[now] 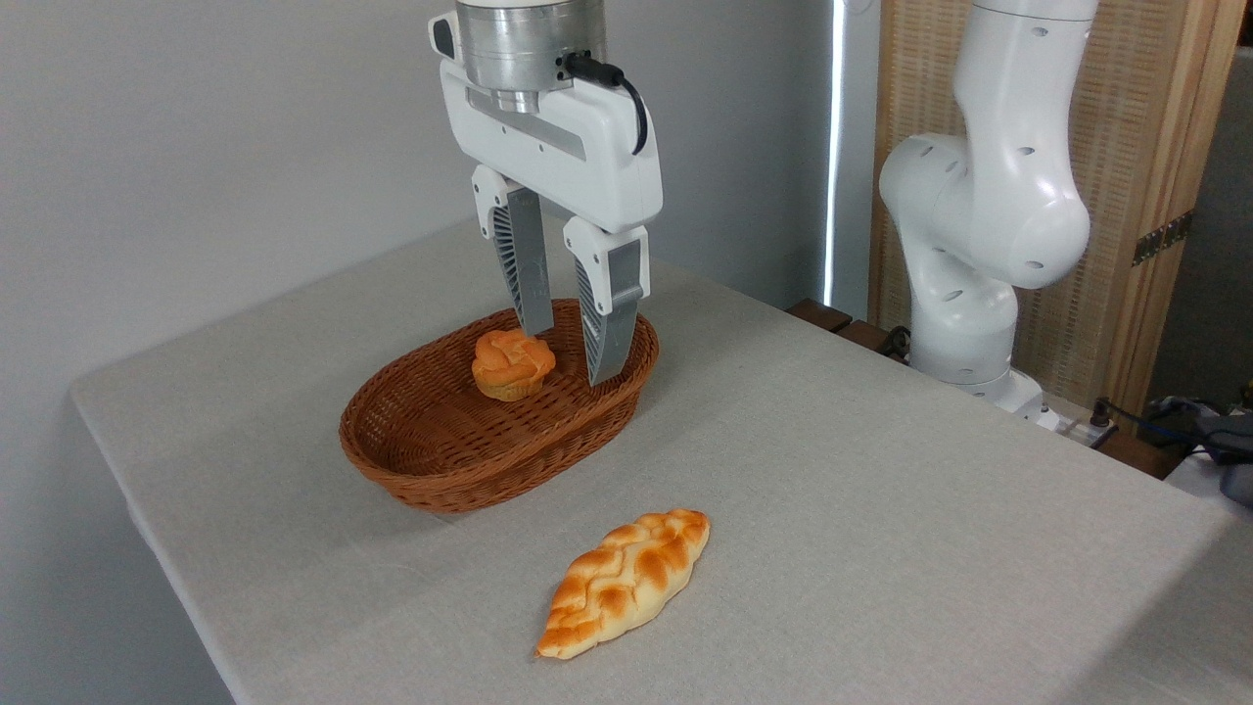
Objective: Put bread into the basket
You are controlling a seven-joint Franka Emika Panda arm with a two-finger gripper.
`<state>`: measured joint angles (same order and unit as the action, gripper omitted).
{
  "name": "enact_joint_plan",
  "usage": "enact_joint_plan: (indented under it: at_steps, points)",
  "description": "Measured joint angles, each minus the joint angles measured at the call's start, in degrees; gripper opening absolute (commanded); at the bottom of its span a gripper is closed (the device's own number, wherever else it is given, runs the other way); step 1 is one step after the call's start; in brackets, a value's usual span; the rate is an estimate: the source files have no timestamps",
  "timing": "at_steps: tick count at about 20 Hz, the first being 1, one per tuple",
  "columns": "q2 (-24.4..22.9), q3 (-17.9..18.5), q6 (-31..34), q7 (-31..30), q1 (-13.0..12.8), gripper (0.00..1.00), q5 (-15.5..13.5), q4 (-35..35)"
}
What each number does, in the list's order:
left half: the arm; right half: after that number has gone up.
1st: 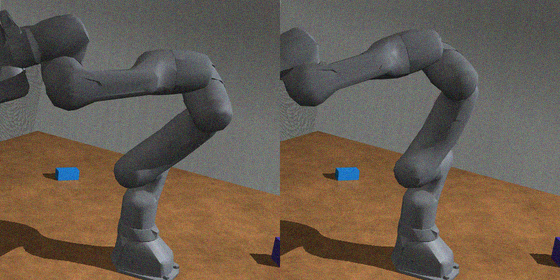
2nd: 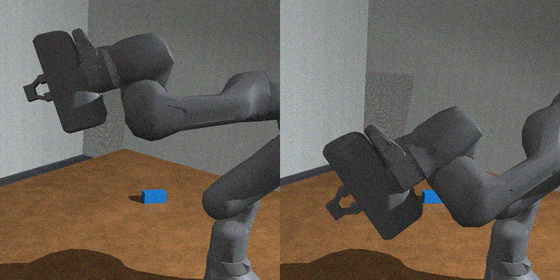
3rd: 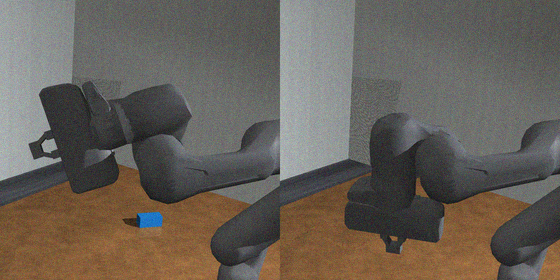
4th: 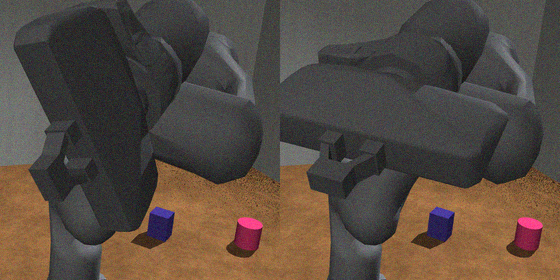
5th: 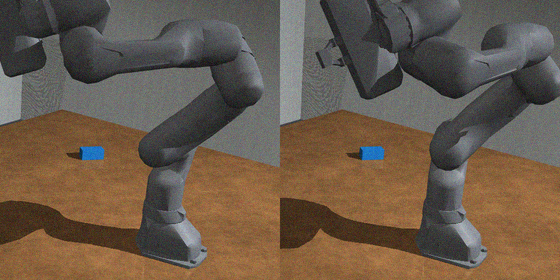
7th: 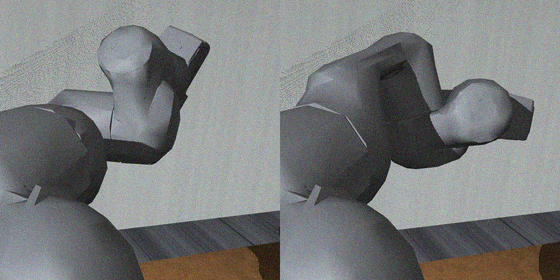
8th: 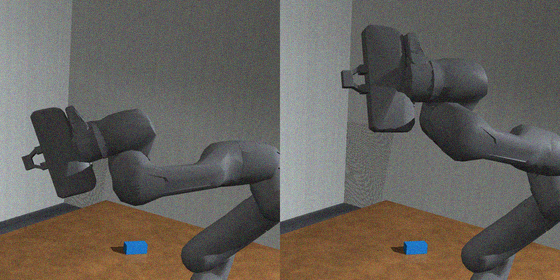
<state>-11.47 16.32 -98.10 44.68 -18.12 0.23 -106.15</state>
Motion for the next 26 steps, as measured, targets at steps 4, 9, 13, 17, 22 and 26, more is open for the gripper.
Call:
enact_joint_plan:
  at_steps: [4,9,13,17,22,26]
  points:
    - [-0.19,-0.02,3.93,0.01,-0.08,1.00,-1.03,0.92]
    - [-0.29,-0.02,4.86,0.01,-0.08,1.00,-1.10,1.52]
    - [-0.29,-0.02,4.87,0.01,-0.09,1.00,-1.10,1.52]
    - [-0.29,-0.02,4.87,0.01,-0.09,1.00,-1.10,1.52]
    - [-0.29,-0.01,5.49,0.01,-0.08,1.00,-1.10,1.52]
    - [-0.29,-0.01,5.67,0.01,-0.08,1.00,-1.10,1.52]
